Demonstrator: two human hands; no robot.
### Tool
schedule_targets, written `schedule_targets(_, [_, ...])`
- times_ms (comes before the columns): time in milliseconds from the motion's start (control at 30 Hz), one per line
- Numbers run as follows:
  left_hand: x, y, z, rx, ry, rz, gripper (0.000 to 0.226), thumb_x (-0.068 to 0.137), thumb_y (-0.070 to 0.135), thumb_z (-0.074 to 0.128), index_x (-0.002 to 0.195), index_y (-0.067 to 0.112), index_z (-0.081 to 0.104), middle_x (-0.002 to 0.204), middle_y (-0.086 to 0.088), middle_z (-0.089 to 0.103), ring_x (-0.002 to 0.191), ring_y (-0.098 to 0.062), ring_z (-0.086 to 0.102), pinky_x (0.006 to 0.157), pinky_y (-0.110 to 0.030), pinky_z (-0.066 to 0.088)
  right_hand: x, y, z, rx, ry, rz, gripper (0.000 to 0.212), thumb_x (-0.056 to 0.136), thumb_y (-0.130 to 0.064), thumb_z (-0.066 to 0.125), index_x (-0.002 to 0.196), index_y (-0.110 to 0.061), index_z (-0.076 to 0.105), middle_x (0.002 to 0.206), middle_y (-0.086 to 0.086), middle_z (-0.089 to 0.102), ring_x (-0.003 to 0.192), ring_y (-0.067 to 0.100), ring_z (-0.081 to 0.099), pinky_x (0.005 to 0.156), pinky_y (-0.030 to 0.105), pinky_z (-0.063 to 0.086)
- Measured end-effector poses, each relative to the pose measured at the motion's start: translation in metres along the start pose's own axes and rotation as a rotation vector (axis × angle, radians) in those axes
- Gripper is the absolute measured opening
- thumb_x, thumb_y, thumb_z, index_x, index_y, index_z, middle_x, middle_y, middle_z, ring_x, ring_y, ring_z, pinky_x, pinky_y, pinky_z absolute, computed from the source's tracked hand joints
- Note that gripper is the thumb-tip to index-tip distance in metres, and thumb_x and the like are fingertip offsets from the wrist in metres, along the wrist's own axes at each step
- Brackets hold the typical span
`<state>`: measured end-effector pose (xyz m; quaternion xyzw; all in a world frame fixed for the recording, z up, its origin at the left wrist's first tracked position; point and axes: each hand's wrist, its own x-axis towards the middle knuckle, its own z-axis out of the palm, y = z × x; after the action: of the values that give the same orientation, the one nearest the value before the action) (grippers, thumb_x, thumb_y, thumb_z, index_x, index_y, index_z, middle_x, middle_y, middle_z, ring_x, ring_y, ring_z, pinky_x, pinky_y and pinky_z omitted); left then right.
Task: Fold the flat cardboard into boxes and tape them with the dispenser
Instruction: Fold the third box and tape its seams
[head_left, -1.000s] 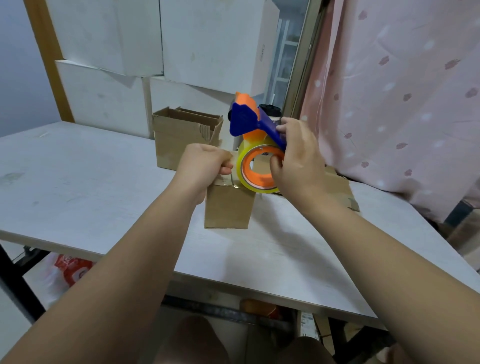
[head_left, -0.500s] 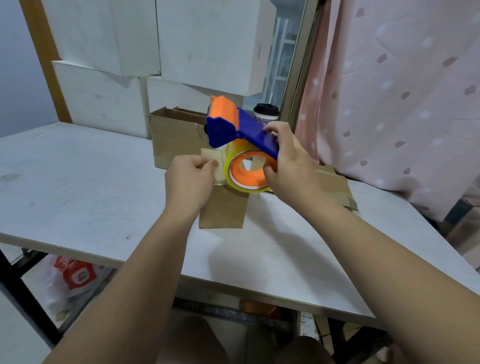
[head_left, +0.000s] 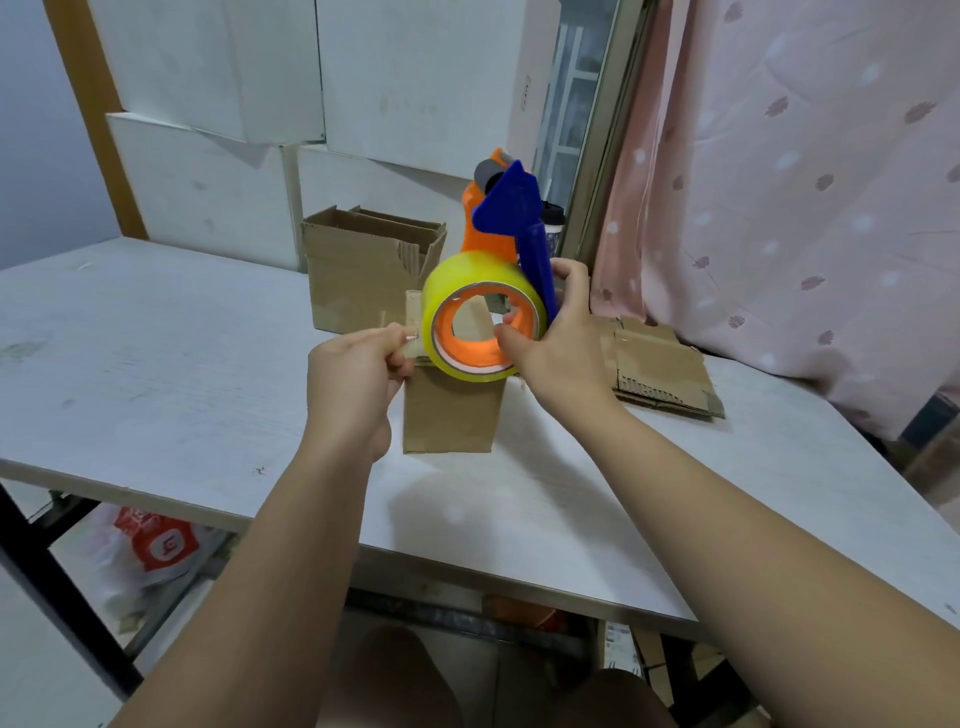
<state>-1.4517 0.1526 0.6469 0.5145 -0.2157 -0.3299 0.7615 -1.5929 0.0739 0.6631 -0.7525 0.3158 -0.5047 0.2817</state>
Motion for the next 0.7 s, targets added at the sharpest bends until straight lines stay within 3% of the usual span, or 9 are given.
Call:
schedule_targets(200, [0.0, -0.011, -0.005, 0.16, 0.105, 0.106, 0.033, 0.09, 0.015, 0.061, 0.056, 0.011, 0.061, 0.041, 0.01, 0.046, 0.05, -0.011, 0.047, 0.068, -0.029, 0.051, 0.005, 0.001, 0.005, -0.008, -0.033, -0.008, 0.054, 0.083, -0.009, 0.07, 0.118, -0.03, 0.035, 0.099, -0.021, 0.051, 0.084, -0.019, 0.054, 0.063, 0.007, 0.05])
schedule_targets(433, [0.003, -0.014, -0.006, -0.031, 0.073, -0.021, 0.034, 0.088, 0.006, 0.061, 0.054, 0.009, 0.058, 0.043, 0.006, 0.045, 0.046, -0.01, 0.045, 0.062, -0.02, 0.05, 0.005, -0.002, 0.009, 0.005, 0.003, -0.05, 0.048, 0.084, -0.007, 0.069, 0.115, -0.027, 0.039, 0.097, -0.021, 0.051, 0.086, -0.021, 0.051, 0.062, 0.006, 0.047])
schedule_targets(567, [0.003, -0.016, -0.008, 0.044, 0.08, 0.009, 0.042, 0.085, 0.001, 0.058, 0.044, 0.011, 0.053, 0.042, 0.004, 0.044, 0.049, -0.012, 0.045, 0.066, -0.025, 0.051, 0.007, -0.007, 0.006, -0.005, -0.047, -0.025, 0.051, 0.083, -0.011, 0.07, 0.116, -0.032, 0.038, 0.099, -0.02, 0.05, 0.09, -0.009, 0.055, 0.062, 0.012, 0.05])
schedule_targets(700, [0.002, -0.018, -0.007, 0.061, 0.091, 0.012, 0.033, 0.084, 0.0, 0.056, 0.052, 0.008, 0.057, 0.041, 0.005, 0.047, 0.053, -0.015, 0.047, 0.069, -0.028, 0.051, 0.013, -0.011, 0.0, -0.04, -0.134, 0.057, 0.053, 0.082, -0.015, 0.072, 0.12, -0.033, 0.04, 0.102, -0.014, 0.056, 0.092, 0.008, 0.061, 0.075, 0.032, 0.058])
